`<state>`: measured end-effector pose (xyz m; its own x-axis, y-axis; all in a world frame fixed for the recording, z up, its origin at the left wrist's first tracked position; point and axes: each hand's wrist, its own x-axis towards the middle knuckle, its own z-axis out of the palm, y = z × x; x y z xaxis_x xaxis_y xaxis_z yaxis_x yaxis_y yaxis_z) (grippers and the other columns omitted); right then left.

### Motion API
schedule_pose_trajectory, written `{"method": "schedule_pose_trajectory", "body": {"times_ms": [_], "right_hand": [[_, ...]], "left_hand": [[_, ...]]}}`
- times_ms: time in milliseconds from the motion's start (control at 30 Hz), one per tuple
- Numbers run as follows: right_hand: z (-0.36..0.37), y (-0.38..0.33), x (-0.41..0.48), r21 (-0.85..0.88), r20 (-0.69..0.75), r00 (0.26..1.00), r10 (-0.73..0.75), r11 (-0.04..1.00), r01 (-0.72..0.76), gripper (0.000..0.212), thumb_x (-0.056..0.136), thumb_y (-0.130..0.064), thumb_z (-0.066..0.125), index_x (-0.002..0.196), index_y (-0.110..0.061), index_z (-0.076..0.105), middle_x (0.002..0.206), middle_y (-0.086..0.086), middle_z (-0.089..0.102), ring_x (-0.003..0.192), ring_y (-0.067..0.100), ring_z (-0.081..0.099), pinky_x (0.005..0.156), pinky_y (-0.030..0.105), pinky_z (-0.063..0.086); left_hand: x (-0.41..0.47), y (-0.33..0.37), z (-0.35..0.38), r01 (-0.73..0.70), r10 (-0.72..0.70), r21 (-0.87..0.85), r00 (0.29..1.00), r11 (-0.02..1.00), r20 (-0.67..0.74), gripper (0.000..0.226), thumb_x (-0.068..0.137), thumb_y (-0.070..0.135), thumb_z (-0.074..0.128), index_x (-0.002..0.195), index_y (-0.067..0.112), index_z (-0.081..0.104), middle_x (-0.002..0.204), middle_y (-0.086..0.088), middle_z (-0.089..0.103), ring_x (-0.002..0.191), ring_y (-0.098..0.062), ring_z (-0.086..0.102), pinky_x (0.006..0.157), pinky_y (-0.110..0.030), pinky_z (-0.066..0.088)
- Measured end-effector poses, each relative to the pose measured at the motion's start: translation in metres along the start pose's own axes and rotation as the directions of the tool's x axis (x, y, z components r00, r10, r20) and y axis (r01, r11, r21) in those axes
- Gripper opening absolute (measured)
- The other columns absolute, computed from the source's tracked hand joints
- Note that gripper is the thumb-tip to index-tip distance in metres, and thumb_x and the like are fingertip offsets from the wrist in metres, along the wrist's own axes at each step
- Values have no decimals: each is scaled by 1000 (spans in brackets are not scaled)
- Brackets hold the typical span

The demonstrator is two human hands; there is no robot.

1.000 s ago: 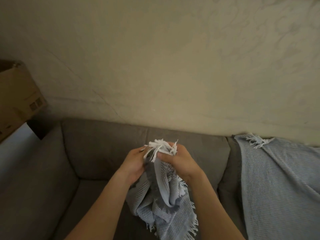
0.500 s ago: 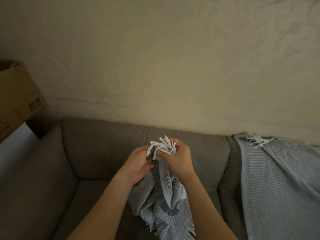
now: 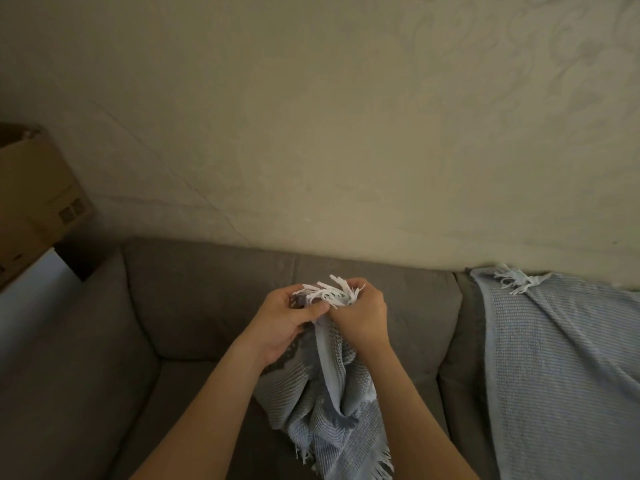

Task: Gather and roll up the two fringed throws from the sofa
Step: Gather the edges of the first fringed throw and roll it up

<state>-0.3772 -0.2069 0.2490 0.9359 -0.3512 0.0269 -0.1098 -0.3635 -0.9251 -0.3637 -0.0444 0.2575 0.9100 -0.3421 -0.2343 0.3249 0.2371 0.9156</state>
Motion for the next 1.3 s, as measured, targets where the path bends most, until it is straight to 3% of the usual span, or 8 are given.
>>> {"method": "schedule_pose_trajectory", "body": {"times_ms": [233, 433, 633, 833, 967, 1067, 1200, 1300], "right_hand": [[-8, -7, 5, -44, 146, 989, -16, 999, 23, 50, 59, -55, 98, 91, -27, 73, 79, -11, 77, 72, 0, 72, 61, 27, 60], [-28, 2, 25, -181, 399, 915, -49, 975, 131, 15, 80, -26, 85, 91, -24, 74, 79, -5, 76, 72, 9, 72, 67, 35, 57], [-34, 16, 41, -591, 342, 921, 184, 805, 59, 11, 79, -3, 55, 87, -2, 62, 77, 12, 62, 75, 32, 64, 62, 37, 50], [-40, -7, 46, -850, 101, 941, 322, 519, -86, 38, 96, -23, 53, 131, -10, 61, 133, 15, 61, 121, 38, 62, 96, 44, 52], [-48, -30, 68, -672, 159, 944, 290, 732, -112, 12, 90, -4, 55, 94, 3, 65, 92, 20, 75, 84, 36, 76, 64, 36, 58], [-48, -51, 81, -518, -9, 998, 67, 853, -62, 18, 91, -2, 54, 105, 8, 60, 108, 29, 68, 103, 45, 68, 75, 43, 50], [-48, -84, 83, -180, -269, 940, -208, 970, 163, 15, 88, 4, 50, 102, -1, 53, 83, 5, 58, 84, 37, 61, 60, 36, 35], [-46, -96, 93, -81, -117, 903, -415, 910, 407, 43, 88, 7, 53, 128, -8, 50, 89, -1, 62, 73, 26, 62, 58, 34, 40]], "left_hand": [[4, 10, 4, 63, -68, -44, 990, 997, -126, 15, 99, 8, 70, 109, 4, 81, 109, -17, 80, 97, -26, 78, 84, -37, 61], [8, 21, 0, -47, 44, -6, 965, 999, -259, 13, 103, 10, 67, 104, 6, 79, 95, -12, 80, 84, -23, 76, 76, -34, 58], [20, 33, 4, -211, 221, 65, 918, 975, -330, 15, 105, 11, 64, 101, 9, 79, 94, -9, 81, 86, -21, 75, 85, -40, 59], [22, 53, 12, -326, 375, 195, 867, 925, -328, 13, 106, 16, 64, 103, 11, 76, 96, -7, 80, 90, -18, 73, 86, -37, 59], [24, 68, 15, -367, 415, 199, 853, 909, -318, 14, 108, 19, 61, 104, 15, 74, 93, 1, 78, 88, -10, 70, 81, -28, 55], [29, 80, 20, -392, 424, 160, 844, 906, -329, 19, 110, 22, 58, 103, 15, 74, 95, -2, 77, 90, -14, 69, 85, -35, 53], [32, 106, 33, -433, 420, 30, 851, 901, -315, 18, 110, 18, 56, 105, 13, 73, 101, -7, 79, 95, -21, 75, 90, -40, 59], [34, 129, 45, -469, 446, -12, 848, 883, -288, 18, 110, 16, 56, 109, 8, 73, 102, -9, 79, 98, -24, 75, 93, -43, 59]]}}
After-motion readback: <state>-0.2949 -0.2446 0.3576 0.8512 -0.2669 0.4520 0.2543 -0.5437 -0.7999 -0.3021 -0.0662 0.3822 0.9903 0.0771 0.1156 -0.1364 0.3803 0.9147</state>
